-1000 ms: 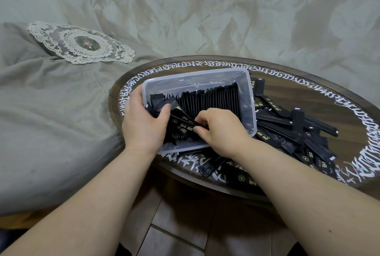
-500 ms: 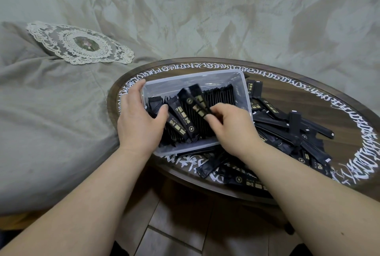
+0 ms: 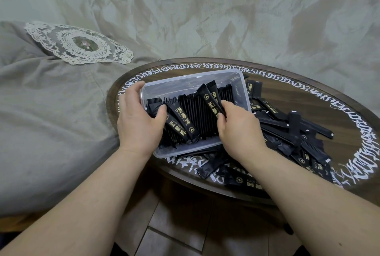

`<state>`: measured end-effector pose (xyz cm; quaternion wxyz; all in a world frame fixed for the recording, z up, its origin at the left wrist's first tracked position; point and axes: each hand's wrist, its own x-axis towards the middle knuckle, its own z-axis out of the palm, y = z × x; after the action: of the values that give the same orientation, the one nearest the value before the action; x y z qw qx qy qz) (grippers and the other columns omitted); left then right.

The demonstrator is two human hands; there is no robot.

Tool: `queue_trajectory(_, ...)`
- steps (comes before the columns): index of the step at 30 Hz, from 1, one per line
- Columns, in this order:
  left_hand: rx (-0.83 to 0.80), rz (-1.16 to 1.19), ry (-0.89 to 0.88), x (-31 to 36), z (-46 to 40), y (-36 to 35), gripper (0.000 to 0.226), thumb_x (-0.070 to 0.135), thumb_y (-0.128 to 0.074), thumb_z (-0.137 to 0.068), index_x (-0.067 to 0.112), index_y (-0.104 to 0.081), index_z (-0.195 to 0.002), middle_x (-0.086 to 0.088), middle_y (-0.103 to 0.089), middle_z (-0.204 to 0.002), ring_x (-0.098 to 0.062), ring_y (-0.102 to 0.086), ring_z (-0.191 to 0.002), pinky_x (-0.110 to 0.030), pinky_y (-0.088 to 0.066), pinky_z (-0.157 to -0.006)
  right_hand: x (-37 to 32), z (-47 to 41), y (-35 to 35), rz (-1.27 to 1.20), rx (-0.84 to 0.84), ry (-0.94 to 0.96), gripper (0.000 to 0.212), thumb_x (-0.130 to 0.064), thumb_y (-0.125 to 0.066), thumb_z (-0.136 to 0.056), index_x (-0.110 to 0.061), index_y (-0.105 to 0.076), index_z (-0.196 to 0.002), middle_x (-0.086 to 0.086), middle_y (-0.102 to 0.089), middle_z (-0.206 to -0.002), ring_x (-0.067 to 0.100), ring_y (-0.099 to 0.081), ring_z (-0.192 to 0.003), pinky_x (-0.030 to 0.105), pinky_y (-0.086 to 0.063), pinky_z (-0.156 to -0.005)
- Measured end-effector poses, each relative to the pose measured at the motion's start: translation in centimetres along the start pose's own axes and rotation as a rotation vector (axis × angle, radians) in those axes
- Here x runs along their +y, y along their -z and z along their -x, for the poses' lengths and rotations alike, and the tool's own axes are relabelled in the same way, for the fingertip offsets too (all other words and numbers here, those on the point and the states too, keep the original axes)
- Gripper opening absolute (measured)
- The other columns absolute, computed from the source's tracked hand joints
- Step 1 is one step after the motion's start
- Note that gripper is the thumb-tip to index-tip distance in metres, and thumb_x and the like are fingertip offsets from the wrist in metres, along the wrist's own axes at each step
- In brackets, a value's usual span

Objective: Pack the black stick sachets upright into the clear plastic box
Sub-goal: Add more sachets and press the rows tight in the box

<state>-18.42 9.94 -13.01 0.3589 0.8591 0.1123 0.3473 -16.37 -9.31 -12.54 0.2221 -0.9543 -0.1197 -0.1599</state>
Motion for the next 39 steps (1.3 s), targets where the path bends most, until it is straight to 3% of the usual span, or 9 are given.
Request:
queue_trajectory(6,0.003,0.007,0.004,0.0,0.0,0.0,0.061,0.021,-0.07,-0.079,0.016,-0.043,-0.133,-0.007,-0.05,-0.125,-0.019,-0.046,-0.113,-0.031,-0.037,-0.094,0.5,-0.2,0.1,-0.017,0.085,-0.02,0.02,-0.02,-0.04,-0.097,-0.012,-0.053,-0.109,0.006,-0.061,-0.091,0.032,-0.057,-0.088,0.037,-0.041,-0.071)
queue_trajectory(14,-0.001,0.002,0.009,-0.1,-0.1,-0.1,0.06,0.022,-0.07,-0.079,0.016,-0.042,-0.133,-0.007,-0.05,-0.125,-0.017,-0.045,-0.112,-0.03,-0.036,-0.093,1.5,-0.6,1.0,0.211,-0.075,0.049,0.022,-0.028,-0.045,-0.096,-0.021,-0.061,-0.109,0.004,-0.062,-0.104,0.03,-0.055,-0.098,0.031,-0.036,-0.068)
queue_trajectory(19,0.006,-0.003,-0.001,0.0,-0.1,-0.1,0.06,0.021,-0.069,-0.079,0.016,-0.043,-0.133,-0.007,-0.05,-0.125,-0.019,-0.045,-0.113,-0.031,-0.036,-0.093,1.7,-1.3,1.3,-0.008,0.083,-0.1,0.023,-0.024,-0.043,-0.096,-0.02,-0.059,-0.111,0.01,-0.069,-0.093,0.036,-0.059,-0.092,0.034,-0.043,-0.074)
queue_trajectory(21,0.005,-0.006,0.0,0.0,0.0,-0.1,0.06,0.022,-0.069,-0.08,0.017,-0.042,-0.133,-0.007,-0.049,-0.126,-0.019,-0.046,-0.114,-0.031,-0.036,-0.094,1.5,-1.3,0.9,-0.203,0.06,-0.152,0.023,-0.021,-0.041,-0.093,-0.021,-0.061,-0.103,0.007,-0.07,-0.086,0.033,-0.063,-0.089,0.037,-0.048,-0.083)
queue_trajectory(25,0.012,-0.009,-0.007,-0.1,-0.1,-0.2,0.06,0.021,-0.07,-0.08,0.016,-0.043,-0.133,-0.006,-0.049,-0.128,-0.02,-0.046,-0.115,-0.029,-0.035,-0.093,0.8,-1.2,0.6,-0.429,0.02,-0.226,0.023,-0.035,-0.044,-0.092,-0.023,-0.061,-0.083,-0.001,-0.065,-0.072,0.024,-0.066,-0.081,0.035,-0.049,-0.079)
queue_trajectory(27,0.018,-0.012,-0.014,-0.1,-0.1,-0.2,0.06,0.02,-0.07,-0.079,0.016,-0.043,-0.133,-0.007,-0.05,-0.126,-0.021,-0.045,-0.115,-0.026,-0.033,-0.091,0.6,-1.3,0.6,-0.428,0.033,-0.225,0.018,-0.042,-0.056,-0.088,-0.024,-0.061,-0.087,-0.006,-0.062,-0.072,0.015,-0.064,-0.079,0.029,-0.045,-0.075)
queue_trajectory(30,0.022,-0.019,-0.024,-0.2,0.0,-0.3,0.06,0.019,-0.07,-0.079,0.014,-0.044,-0.132,-0.009,-0.051,-0.124,-0.021,-0.045,-0.116,-0.024,-0.032,-0.09,0.6,-1.4,0.5,-0.383,0.095,-0.217,0.008,-0.026,-0.063,-0.084,-0.025,-0.059,-0.09,-0.009,-0.057,-0.072,0.015,-0.056,-0.077,0.027,-0.04,-0.072)
queue_trajectory(35,0.021,-0.013,-0.022,-0.2,-0.1,-0.2,0.06,0.02,-0.071,-0.079,0.015,-0.044,-0.133,-0.01,-0.052,-0.123,-0.018,-0.044,-0.113,-0.023,-0.031,-0.089,1.0,-1.7,0.2,-0.375,0.127,-0.144,0.024,-0.015,-0.062,-0.086,-0.022,-0.045,-0.102,-0.009,-0.053,-0.077,0.021,-0.058,-0.076,0.037,-0.047,-0.076)
queue_trajectory(39,0.022,-0.013,-0.035,-0.1,0.0,-0.3,0.06,0.019,-0.071,-0.079,0.014,-0.044,-0.132,-0.01,-0.052,-0.122,-0.022,-0.045,-0.116,-0.025,-0.032,-0.09,0.7,-1.9,-0.3,-0.363,0.08,-0.128,0.035,-0.018,-0.062,-0.087,-0.02,-0.046,-0.118,-0.006,-0.056,-0.09,0.019,-0.06,-0.081,0.033,-0.047,-0.08)
